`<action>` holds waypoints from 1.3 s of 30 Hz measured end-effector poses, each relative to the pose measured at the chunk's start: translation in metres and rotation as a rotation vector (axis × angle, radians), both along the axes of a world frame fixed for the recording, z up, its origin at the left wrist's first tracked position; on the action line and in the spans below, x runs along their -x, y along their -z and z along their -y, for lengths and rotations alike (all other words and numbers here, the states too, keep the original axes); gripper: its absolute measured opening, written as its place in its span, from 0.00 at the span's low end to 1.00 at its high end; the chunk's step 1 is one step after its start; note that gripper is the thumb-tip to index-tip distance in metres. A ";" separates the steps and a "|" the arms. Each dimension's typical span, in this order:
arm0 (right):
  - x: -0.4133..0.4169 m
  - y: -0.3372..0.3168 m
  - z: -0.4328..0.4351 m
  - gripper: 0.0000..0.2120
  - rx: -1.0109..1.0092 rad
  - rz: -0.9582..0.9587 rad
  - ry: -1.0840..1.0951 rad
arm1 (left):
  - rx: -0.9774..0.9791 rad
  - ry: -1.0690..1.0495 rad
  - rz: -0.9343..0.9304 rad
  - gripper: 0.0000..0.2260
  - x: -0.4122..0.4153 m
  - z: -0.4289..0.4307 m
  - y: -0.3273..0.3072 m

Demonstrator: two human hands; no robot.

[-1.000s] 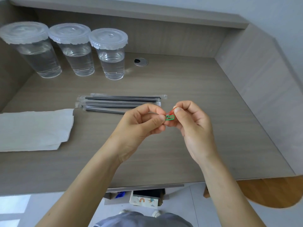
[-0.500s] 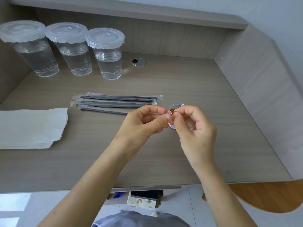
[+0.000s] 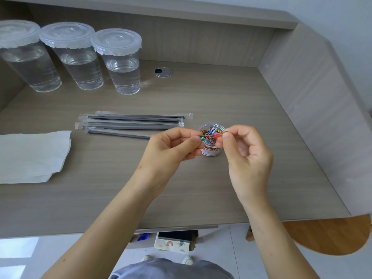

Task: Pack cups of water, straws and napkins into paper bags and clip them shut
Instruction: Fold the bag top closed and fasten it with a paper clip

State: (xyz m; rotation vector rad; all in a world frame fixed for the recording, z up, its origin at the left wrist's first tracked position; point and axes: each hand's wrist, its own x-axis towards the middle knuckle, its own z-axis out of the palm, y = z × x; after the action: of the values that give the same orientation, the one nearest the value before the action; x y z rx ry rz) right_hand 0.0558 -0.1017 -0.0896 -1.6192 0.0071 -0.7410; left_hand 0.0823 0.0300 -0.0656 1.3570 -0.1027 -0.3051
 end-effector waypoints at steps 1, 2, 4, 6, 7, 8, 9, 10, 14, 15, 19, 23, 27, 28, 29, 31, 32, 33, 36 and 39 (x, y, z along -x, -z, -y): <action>0.000 0.001 0.001 0.05 -0.017 -0.009 -0.004 | -0.024 -0.002 0.015 0.09 0.000 0.001 0.000; 0.000 0.001 0.002 0.05 -0.032 -0.016 -0.008 | -0.049 -0.007 0.034 0.09 0.000 0.001 0.000; -0.001 0.002 0.004 0.04 -0.045 -0.024 -0.011 | -0.085 -0.024 0.070 0.09 0.000 0.001 -0.001; -0.001 0.002 0.003 0.03 -0.080 -0.032 -0.018 | -0.102 -0.043 0.105 0.09 0.000 0.002 -0.002; -0.001 0.001 0.003 0.02 -0.115 -0.033 -0.030 | -0.108 -0.055 0.124 0.10 0.000 0.002 -0.003; -0.001 -0.001 0.003 0.02 -0.148 -0.030 -0.047 | -0.107 -0.067 0.143 0.09 0.000 0.002 -0.003; -0.001 -0.002 0.003 0.02 -0.172 -0.026 -0.065 | -0.097 -0.078 0.157 0.09 0.000 0.002 -0.004; -0.001 -0.004 0.003 0.02 -0.185 -0.024 -0.087 | -0.084 -0.086 0.166 0.07 0.001 0.002 -0.004; 0.000 -0.007 0.002 0.03 -0.226 -0.025 -0.173 | 0.008 -0.093 0.120 0.03 -0.001 0.001 -0.004; 0.000 -0.007 0.001 0.03 -0.234 -0.023 -0.184 | 0.023 -0.088 0.111 0.04 -0.002 0.001 -0.004; -0.001 -0.006 -0.001 0.03 -0.227 -0.023 -0.176 | -0.024 -0.029 0.138 0.04 -0.002 0.001 -0.002; 0.000 -0.006 -0.003 0.03 -0.222 -0.028 -0.184 | -0.097 0.040 0.176 0.06 -0.002 -0.003 0.001; 0.001 -0.006 -0.006 0.05 -0.187 -0.063 -0.216 | -0.120 0.109 0.232 0.05 0.000 -0.004 0.001; 0.001 -0.005 -0.007 0.04 -0.180 -0.073 -0.217 | -0.118 0.117 0.235 0.05 0.001 -0.004 0.001; 0.000 -0.004 -0.007 0.04 -0.180 -0.082 -0.213 | -0.107 0.114 0.224 0.05 0.001 -0.004 0.002; 0.000 -0.003 -0.007 0.03 -0.185 -0.093 -0.203 | -0.052 0.088 0.162 0.06 0.002 -0.003 0.003; 0.000 -0.003 -0.008 0.03 -0.187 -0.093 -0.198 | -0.014 0.075 0.125 0.07 0.002 -0.003 0.004; 0.000 -0.003 -0.008 0.03 -0.183 -0.089 -0.192 | 0.018 0.068 0.096 0.07 0.002 -0.003 0.005; 0.000 -0.002 -0.010 0.04 -0.144 -0.081 -0.168 | 0.074 0.065 0.054 0.06 0.005 -0.001 0.003; 0.001 0.000 -0.012 0.03 -0.101 -0.082 -0.158 | 0.057 0.024 0.050 0.11 0.007 0.001 0.001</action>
State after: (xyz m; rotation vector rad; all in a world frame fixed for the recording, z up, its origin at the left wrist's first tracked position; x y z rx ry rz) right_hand 0.0548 -0.0896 -0.0893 -1.5336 -0.0243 -0.5445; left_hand 0.0752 0.0289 -0.0671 1.3079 -0.1683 -0.2859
